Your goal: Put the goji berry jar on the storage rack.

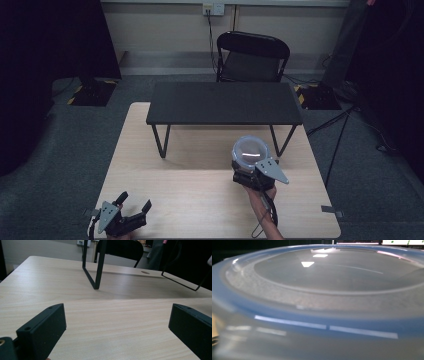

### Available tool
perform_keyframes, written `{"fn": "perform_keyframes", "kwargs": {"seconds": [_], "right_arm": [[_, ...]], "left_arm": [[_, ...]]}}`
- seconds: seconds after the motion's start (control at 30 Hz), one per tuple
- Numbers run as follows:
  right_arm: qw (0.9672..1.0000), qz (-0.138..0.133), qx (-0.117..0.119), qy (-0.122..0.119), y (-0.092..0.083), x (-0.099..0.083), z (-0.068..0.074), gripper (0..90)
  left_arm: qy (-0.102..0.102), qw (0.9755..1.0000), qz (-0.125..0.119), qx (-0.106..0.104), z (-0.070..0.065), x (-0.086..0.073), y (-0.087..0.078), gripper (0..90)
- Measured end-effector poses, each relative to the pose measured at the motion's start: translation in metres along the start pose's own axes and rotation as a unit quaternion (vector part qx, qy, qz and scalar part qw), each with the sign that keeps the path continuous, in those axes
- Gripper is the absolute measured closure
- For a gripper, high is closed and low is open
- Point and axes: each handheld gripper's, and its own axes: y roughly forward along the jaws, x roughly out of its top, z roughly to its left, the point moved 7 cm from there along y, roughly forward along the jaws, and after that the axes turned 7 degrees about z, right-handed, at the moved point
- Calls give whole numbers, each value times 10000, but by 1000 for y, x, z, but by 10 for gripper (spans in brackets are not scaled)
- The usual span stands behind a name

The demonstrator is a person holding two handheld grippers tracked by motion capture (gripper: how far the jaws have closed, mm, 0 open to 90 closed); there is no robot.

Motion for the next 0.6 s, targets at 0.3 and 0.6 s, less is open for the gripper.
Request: {"fn": "perform_keyframes", "kwargs": {"seconds": [0.3, 0.6], "right_arm": [[9995, -221, 126, -160, 3, 69, -3, 26], [9993, -290, 243, 3, 23, 122, -2, 26]], "left_arm": [[-9, 10000, 1, -4, 0, 0, 0, 4], [-26, 10000, -8, -19, 1, 0, 0, 4]]}}
